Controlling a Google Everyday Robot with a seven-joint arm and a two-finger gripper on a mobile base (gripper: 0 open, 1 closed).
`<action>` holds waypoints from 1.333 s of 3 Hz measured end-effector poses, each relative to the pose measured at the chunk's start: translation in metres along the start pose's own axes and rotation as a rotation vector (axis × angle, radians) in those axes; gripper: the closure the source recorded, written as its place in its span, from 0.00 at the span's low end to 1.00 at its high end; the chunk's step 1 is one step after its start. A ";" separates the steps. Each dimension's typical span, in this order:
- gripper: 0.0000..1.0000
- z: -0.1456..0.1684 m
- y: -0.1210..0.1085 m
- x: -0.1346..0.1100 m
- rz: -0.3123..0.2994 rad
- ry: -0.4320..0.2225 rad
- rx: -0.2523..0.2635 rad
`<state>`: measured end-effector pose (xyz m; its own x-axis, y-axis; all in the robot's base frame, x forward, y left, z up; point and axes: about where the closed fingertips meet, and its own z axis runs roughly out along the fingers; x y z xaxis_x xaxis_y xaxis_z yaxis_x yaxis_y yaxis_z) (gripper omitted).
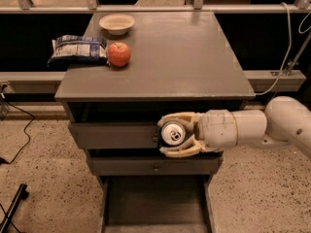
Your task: Pick pepsi can from bottom drawer and place on counter
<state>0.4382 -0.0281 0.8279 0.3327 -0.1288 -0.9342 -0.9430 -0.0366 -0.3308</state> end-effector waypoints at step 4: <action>1.00 -0.068 -0.177 -0.060 0.134 0.102 0.193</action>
Offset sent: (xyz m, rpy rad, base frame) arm 0.0776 -0.0713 0.1237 -0.1645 0.1140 -0.2392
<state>0.5846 -0.0811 0.9520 0.1927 -0.2197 -0.9564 -0.9563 0.1764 -0.2332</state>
